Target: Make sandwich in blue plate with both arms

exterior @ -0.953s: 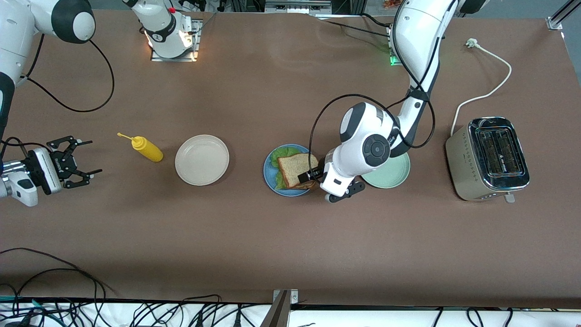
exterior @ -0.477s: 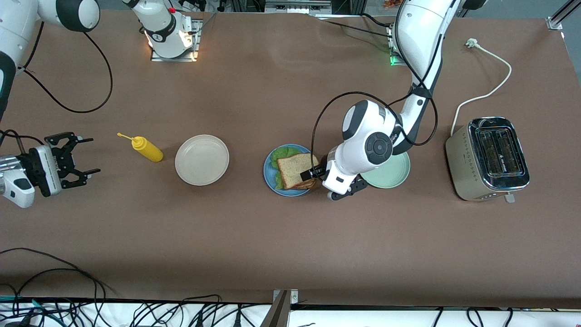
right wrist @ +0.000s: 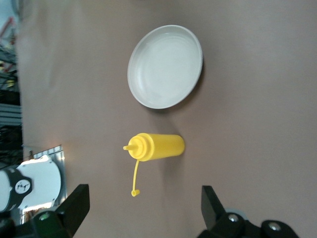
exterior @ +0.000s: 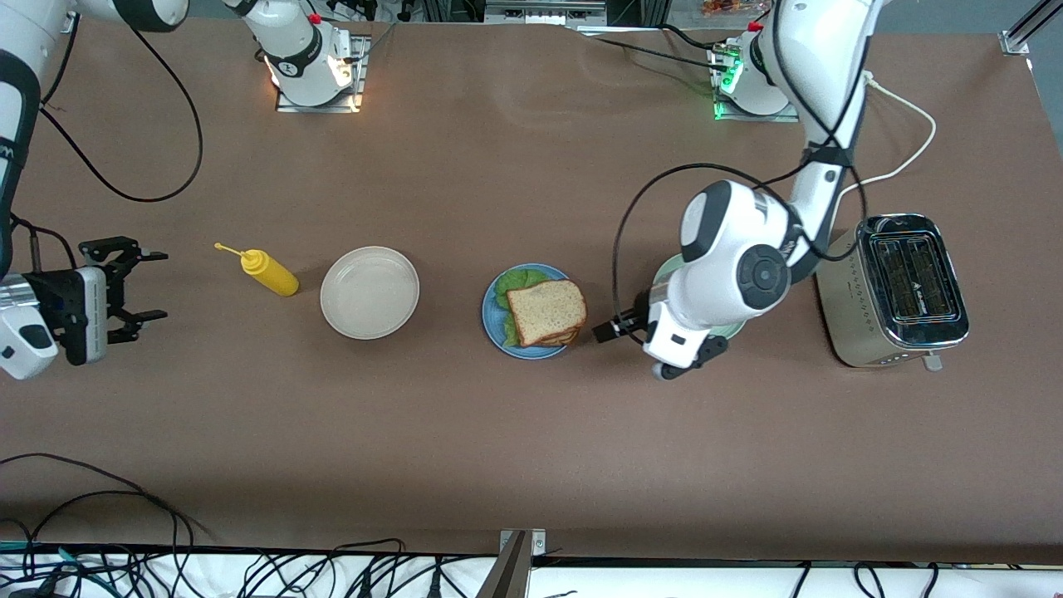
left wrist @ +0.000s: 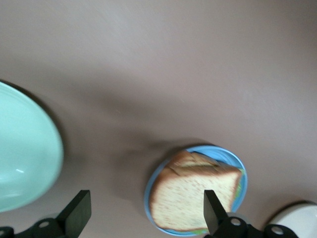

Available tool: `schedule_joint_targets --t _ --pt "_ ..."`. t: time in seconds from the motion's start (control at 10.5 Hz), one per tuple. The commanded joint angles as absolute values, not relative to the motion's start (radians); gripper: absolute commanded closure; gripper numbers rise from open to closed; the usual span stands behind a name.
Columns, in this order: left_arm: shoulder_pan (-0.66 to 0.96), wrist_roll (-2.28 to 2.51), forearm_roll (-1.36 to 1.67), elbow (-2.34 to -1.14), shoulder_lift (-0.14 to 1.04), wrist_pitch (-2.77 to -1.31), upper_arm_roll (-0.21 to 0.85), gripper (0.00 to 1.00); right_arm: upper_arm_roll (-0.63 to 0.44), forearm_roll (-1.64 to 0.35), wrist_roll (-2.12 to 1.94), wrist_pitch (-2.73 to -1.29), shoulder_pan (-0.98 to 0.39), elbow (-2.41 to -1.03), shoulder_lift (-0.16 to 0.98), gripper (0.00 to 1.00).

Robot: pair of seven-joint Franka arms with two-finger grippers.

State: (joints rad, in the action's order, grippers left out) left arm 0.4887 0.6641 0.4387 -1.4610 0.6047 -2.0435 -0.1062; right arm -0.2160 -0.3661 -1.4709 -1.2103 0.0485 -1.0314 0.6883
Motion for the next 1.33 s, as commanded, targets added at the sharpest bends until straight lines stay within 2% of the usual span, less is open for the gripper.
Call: schedule_joint_targets --t 0.0,0.29,0.57,0.86,1.05,1.24 --pt "0.448 0.646 0.255 -1.483 0.502 -1.939 -0.097 0.0 -0.138 -0.226 -1.279 -1.38 0.019 -1.291 0.459 0.0" --pt "0.352 0.527 0.172 -1.479 0.418 -1.852 -0.064 0.0 -0.088 -0.063 -1.01 -1.471 -0.05 -1.402 0.343 0.0" --pt "0.227 0.289 0.126 -1.448 0.351 -1.699 -0.069 0.0 -0.064 -0.058 -0.545 -1.623 -0.052 -1.625 0.203 0.0" --pt "0.172 0.163 -0.042 -1.428 0.272 -1.632 -0.055 0.0 -0.063 0.006 -0.217 -1.621 -0.063 -1.654 0.147 0.0" --pt "0.131 0.13 -0.04 -1.428 0.22 -1.626 -0.064 0.0 -0.063 0.023 -0.024 -1.626 -0.063 -1.661 0.079 0.0" --pt "0.124 0.12 -0.04 -1.433 0.169 -1.594 -0.064 0.0 -0.067 0.026 0.003 -1.611 -0.063 -1.667 0.008 0.0"
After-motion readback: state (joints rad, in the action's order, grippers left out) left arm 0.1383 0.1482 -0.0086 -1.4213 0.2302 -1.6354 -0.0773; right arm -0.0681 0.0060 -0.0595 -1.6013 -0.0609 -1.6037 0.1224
